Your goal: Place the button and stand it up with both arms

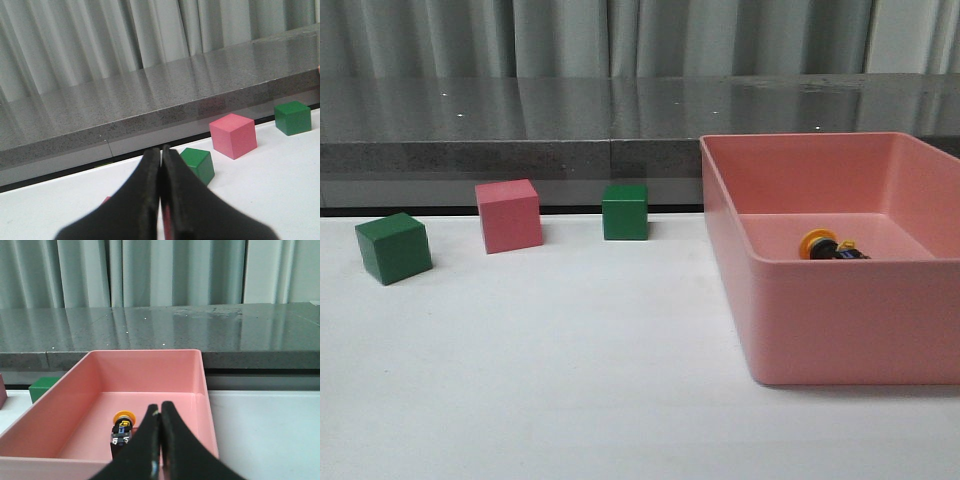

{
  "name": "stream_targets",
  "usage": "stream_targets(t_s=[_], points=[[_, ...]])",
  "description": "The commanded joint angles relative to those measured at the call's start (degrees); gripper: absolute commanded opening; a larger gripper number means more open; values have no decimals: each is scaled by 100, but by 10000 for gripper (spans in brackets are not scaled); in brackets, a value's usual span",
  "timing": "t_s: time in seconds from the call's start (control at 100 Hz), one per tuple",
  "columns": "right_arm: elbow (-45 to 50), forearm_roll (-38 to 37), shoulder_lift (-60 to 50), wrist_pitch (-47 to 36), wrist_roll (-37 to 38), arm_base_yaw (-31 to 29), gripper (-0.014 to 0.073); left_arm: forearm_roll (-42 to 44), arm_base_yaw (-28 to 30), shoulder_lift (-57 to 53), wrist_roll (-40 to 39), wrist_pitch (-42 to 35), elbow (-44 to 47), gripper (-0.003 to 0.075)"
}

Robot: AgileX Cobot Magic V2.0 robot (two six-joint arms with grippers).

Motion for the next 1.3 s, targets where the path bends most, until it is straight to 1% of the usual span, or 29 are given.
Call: stream_targets(t_s=[0.0,0.12,0.17,0.23,0.33,0.4,0.48,0.55,0.68,0.79,1.04,1.13,1.21,1.28,1.29], points=[[-88,-14,-99,-508,-54,-23,-62,-9,20,-4,-53,-447,264,-20],[-125,51,-99,-480,-54,-23,-62,-9,20,-4,-53,-447,264,-20],[-224,203,-88,-354,-54,-23,-62,-9,20,-4,-53,-447,264,-20],[-446,348,-59,-8,-54,-23,-62,-9,20,-4,-53,-447,264,-19],[-1138,421,151,813,-54,-5,-62,-9,20,-4,-53,-447,264,-19],[-1713,472,496,1386,-54,-4,-62,-9,20,-4,-53,-447,264,-20],[-2352,477,1122,1927,-54,-4,-62,-9,20,-4,-53,-447,264,-20],[-2885,568,1755,2163,-54,-4,-62,-9,20,-4,-53,-447,264,-20],[-3731,914,2941,2265,-54,-4,-62,-9,20,-4,-53,-447,264,-20],[-4210,1261,3959,2235,-54,0,-62,-9,20,-4,-53,-447,264,-20],[-5014,1257,5929,2091,-355,14,-62,-9,20,-4,-53,-447,264,-20],[-5250,1257,6529,2112,-765,103,-52,-9,20,-4,-53,-447,264,-20],[-5420,1257,6956,2103,-1289,330,0,-9,20,-4,-53,-447,264,-20],[-5549,1257,7290,2073,-1686,560,94,-9,20,-4,-53,-447,264,-20],[-5573,1257,7321,2063,-1720,579,120,-9,20,-4,-53,-447,264,-20]])
